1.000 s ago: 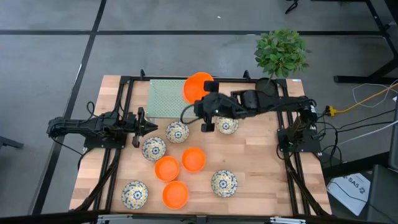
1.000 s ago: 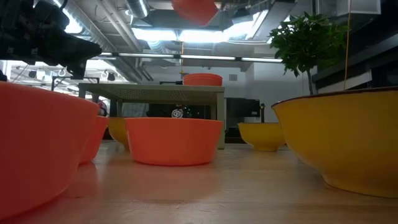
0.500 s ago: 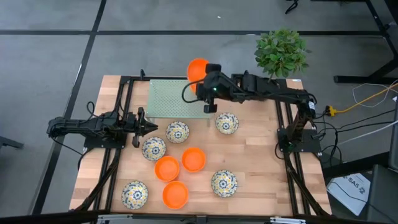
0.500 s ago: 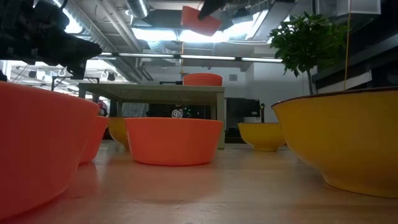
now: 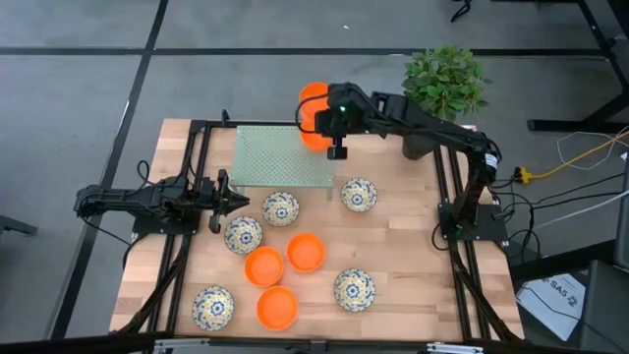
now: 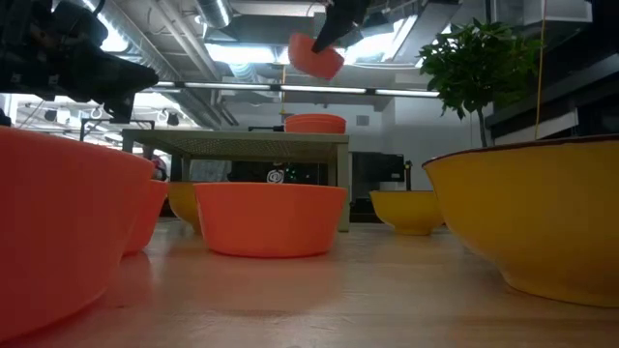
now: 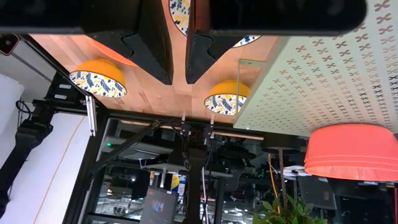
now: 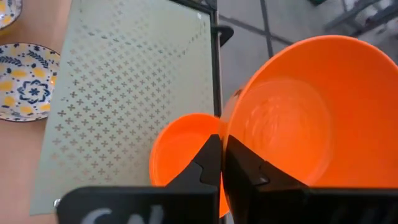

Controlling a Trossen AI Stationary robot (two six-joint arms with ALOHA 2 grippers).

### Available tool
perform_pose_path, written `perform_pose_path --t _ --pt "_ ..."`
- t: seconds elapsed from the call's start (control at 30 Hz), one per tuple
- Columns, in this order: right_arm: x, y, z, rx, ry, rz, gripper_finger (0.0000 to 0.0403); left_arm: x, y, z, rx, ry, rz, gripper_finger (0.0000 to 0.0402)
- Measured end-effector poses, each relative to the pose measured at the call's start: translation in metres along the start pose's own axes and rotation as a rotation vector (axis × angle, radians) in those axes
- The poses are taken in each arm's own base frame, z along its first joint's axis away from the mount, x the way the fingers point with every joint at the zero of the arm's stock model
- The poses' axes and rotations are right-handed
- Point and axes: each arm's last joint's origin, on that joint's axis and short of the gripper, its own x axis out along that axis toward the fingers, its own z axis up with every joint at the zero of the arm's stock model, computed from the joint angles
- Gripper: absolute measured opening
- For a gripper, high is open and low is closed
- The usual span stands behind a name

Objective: Pick & Place Mini bowls
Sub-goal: Stack the orange bowl on top of the other orange bowls on the shelf

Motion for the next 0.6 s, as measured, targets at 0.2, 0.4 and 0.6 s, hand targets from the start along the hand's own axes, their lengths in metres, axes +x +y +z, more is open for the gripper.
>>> perform_pose_path --t 0.2,0.4,0.6 --pt "0.028 0.001 -0.009 0.033 0.079 0.033 0.0012 0.0 0.0 0.0 0.0 0.0 0.0 0.0038" --pt "0.055 0.009 -0.013 0.004 0.138 0.068 0.0012 0.0 0.0 0.0 0.0 0.0 0.0 0.0038" --pt "0.067 0.014 -0.018 -0.006 0.193 0.099 0.0012 0.0 0.0 0.0 0.0 0.0 0.0 0.0038"
